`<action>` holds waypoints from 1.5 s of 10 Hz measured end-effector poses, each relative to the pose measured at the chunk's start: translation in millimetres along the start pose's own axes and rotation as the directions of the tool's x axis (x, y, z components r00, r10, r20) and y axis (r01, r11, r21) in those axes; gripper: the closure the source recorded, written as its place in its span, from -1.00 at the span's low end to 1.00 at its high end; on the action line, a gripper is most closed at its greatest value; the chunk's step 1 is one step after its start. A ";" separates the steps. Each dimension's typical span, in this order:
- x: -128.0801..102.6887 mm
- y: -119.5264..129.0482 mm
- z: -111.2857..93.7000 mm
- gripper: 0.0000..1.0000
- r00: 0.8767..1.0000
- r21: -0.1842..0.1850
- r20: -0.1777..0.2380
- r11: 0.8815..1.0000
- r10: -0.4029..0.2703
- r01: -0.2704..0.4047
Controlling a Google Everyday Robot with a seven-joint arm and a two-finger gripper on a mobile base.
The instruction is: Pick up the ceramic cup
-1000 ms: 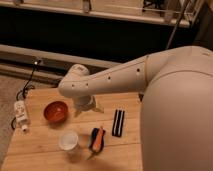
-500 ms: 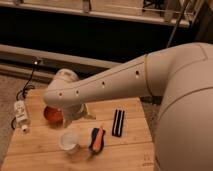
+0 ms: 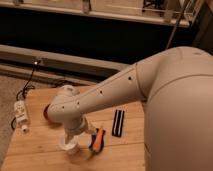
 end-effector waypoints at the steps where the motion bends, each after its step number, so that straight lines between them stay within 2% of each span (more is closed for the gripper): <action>1: -1.1 2.3 16.2 -0.60 1.000 -0.002 -0.016 1.000 -0.001 0.001; 2: -6.5 0.6 30.2 -0.55 1.000 -0.002 -0.025 1.000 0.008 -0.008; 3: -11.6 0.0 39.6 -0.41 0.999 -0.002 -0.029 1.000 0.013 -0.013; 6: -30.1 7.5 58.0 0.24 1.000 -0.007 -0.019 1.000 0.014 -0.014; 8: -38.6 10.5 56.3 0.61 1.000 -0.026 0.009 1.000 0.016 -0.016; 9: -43.0 13.1 53.1 0.80 0.999 -0.051 0.031 0.999 0.014 -0.013; 10: -46.2 18.7 46.9 0.96 0.998 -0.103 0.057 0.995 0.010 -0.004; 11: -49.6 23.3 38.5 1.00 0.996 -0.165 0.086 0.986 0.012 0.002; 12: -54.6 24.6 20.0 1.00 0.989 -0.273 0.142 0.962 0.034 0.006; 13: -56.7 18.5 6.3 1.00 0.982 -0.338 0.180 0.941 0.062 0.002; 14: -56.7 3.9 -11.5 1.00 0.968 -0.415 0.225 0.910 0.110 -0.007; 15: -53.1 -14.7 -24.9 1.00 0.953 -0.476 0.256 0.879 0.161 -0.021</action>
